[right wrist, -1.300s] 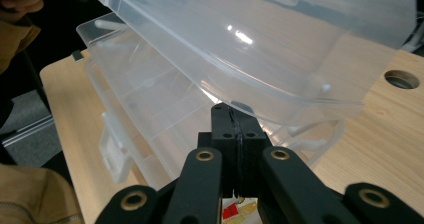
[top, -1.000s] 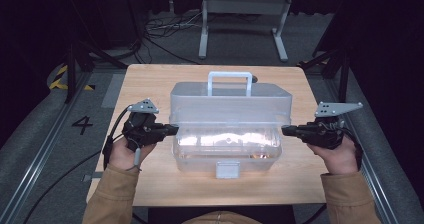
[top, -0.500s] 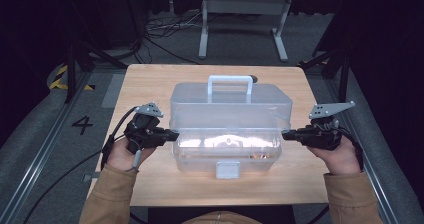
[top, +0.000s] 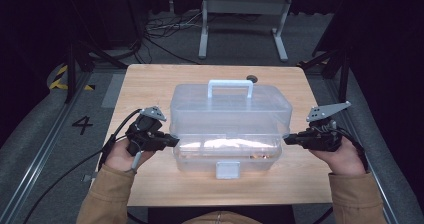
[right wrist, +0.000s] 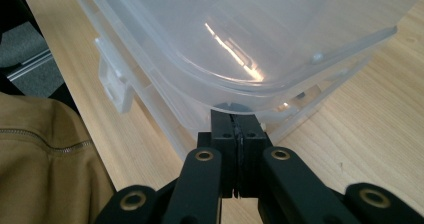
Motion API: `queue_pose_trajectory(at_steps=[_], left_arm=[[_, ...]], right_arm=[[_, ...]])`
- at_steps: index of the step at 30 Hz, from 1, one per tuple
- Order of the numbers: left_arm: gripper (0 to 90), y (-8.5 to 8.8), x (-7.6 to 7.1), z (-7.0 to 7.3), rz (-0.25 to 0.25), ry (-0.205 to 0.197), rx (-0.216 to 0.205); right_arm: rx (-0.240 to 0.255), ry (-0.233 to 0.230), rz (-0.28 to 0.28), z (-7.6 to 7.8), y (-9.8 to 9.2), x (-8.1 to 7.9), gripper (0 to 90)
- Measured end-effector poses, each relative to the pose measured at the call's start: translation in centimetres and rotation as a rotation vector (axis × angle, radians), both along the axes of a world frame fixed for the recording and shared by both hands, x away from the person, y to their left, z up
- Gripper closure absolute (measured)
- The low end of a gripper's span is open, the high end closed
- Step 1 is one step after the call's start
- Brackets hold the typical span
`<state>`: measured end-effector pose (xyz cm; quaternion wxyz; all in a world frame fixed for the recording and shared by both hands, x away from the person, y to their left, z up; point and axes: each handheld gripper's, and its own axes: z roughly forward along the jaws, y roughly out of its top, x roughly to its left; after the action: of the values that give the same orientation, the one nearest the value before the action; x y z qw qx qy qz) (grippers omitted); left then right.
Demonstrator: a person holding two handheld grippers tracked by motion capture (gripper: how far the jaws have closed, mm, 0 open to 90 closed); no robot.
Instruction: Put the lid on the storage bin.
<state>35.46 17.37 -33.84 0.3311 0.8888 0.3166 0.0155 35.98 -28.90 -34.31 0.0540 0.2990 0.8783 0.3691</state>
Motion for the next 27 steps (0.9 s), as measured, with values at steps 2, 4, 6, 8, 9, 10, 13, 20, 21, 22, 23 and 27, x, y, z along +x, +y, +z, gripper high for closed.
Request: queue_pose_trajectory(at_steps=[2,4,6,8,9,10,13,20,21,22,23,27], left_arm=[[81.3,0.0,0.0,-0.1,-0.002,0.006,0.006],[81.3,-0.1,0.0,-0.1,-0.005,0.007,0.016],[81.0,-0.1,0.0,-0.1,-0.008,0.010,0.020],[81.0,-0.1,0.0,-0.2,-0.010,0.013,0.025],[81.0,-0.1,0.0,-0.2,-0.012,0.016,0.028],[81.0,-0.1,0.0,-0.2,-0.012,0.019,0.030],[81.0,-0.1,-0.1,-0.2,-0.013,0.027,0.044],[80.0,-0.1,0.0,-0.5,-0.029,0.054,0.070],[79.9,-0.1,0.0,-0.5,-0.036,0.056,0.082],[79.8,-0.2,0.1,-0.6,-0.037,0.060,0.085],[79.7,-0.2,0.1,-0.7,-0.040,0.064,0.096],[79.7,-0.4,0.1,-0.9,-0.043,0.077,0.109]], right_arm=[[-0.013,0.004,0.005,-0.1,0.1,0.0,89.4],[-0.022,0.009,0.009,-0.1,0.1,0.0,89.3],[-0.023,0.011,0.011,-0.2,0.1,0.0,89.2],[-0.030,0.016,0.015,-0.2,0.2,0.0,89.1],[-0.033,0.019,0.016,-0.2,0.2,0.0,89.1],[-0.037,0.021,0.019,-0.2,0.1,0.0,89.1],[-0.048,0.029,0.024,-0.3,0.2,0.1,89.1],[-0.084,0.050,0.034,-0.7,0.4,0.2,89.1],[-0.089,0.053,0.036,-0.8,0.4,0.2,89.1],[-0.093,0.054,0.041,-0.8,0.4,0.2,89.0],[-0.100,0.060,0.040,-0.9,0.5,0.2,89.1],[-0.113,0.070,0.049,-1.1,0.5,0.3,89.0]])
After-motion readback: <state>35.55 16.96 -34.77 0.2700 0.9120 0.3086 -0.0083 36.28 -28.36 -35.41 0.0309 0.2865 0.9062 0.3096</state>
